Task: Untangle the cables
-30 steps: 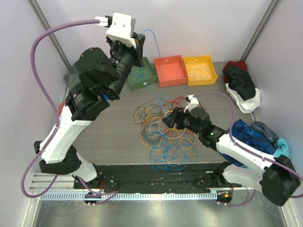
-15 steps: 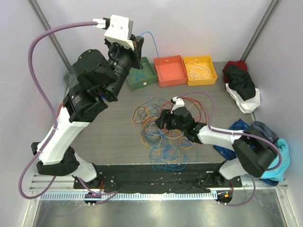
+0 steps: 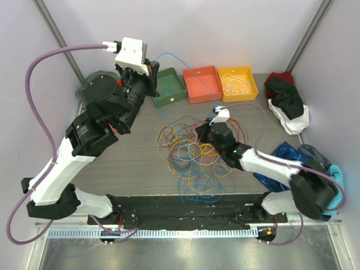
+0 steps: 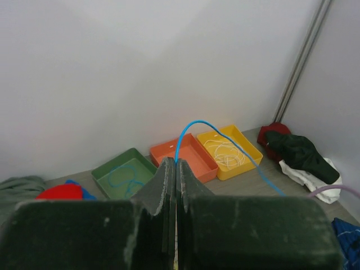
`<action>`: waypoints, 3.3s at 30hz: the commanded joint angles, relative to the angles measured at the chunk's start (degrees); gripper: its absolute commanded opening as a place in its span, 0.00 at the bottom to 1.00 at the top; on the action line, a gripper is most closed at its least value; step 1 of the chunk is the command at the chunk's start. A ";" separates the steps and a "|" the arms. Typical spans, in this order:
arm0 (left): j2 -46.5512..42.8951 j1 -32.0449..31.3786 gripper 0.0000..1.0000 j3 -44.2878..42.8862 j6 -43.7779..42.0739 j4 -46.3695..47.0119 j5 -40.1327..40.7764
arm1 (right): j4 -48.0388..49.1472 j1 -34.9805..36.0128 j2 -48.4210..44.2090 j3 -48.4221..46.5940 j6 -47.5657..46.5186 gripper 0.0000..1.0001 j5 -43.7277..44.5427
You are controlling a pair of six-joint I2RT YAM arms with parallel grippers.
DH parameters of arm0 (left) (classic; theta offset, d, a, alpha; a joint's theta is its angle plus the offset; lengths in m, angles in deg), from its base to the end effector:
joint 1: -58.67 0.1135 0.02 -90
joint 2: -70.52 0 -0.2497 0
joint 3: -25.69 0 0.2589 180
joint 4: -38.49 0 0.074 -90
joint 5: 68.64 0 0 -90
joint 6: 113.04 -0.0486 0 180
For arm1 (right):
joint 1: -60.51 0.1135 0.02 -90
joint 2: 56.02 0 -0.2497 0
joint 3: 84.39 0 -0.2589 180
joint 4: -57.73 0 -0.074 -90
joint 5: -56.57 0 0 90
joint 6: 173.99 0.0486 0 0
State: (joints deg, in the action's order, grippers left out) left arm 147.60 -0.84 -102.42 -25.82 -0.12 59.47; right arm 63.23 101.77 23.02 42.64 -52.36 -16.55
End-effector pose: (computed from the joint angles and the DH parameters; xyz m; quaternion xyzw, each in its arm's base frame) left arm 0.1459 -0.1887 0.5823 0.0885 0.6384 -0.1700 0.7455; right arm 0.2483 0.1990 0.2025 0.0150 0.8172 0.2376 0.5248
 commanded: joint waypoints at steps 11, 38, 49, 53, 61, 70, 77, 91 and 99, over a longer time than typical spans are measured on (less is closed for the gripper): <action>-11.77 0.18 0.02 30.77 15.44 8.85 -2.22 | -30.31 0.23 -20.16 -22.90 -3.87 0.01 4.92; -13.97 0.09 0.43 58.73 24.59 42.09 -27.83 | -37.34 0.14 -16.56 -31.18 4.66 0.01 -8.80; -13.72 0.18 0.79 64.26 26.34 44.11 -31.25 | -39.20 0.23 -15.41 -31.09 5.18 0.01 -10.72; -12.66 0.18 0.86 66.90 26.78 47.78 -29.59 | -38.50 0.14 -15.85 -31.44 6.85 0.01 -13.09; -8.26 0.18 0.86 67.69 26.25 52.10 -27.92 | -37.44 0.23 -17.08 -30.74 10.81 0.01 -16.09; -7.99 0.62 0.00 68.93 25.82 54.84 -26.07 | -39.01 0.14 -20.33 -28.37 9.60 0.09 -18.21; -10.98 2.73 0.00 63.14 25.20 37.13 -24.75 | -54.65 0.23 -20.95 -28.19 1.60 0.66 -7.14; -8.88 6.86 0.00 40.29 22.65 13.99 -23.34 | -62.32 0.14 -19.63 -17.56 0.70 0.67 7.46; -1.15 13.44 0.00 21.83 18.87 7.90 -21.58 | -56.43 0.14 -22.70 -12.20 3.43 0.65 3.95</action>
State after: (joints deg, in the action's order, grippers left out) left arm 143.51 8.69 -73.29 -4.08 11.55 36.32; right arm 1.92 101.77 3.29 28.96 -50.76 -12.48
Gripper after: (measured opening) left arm 0.040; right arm 0.661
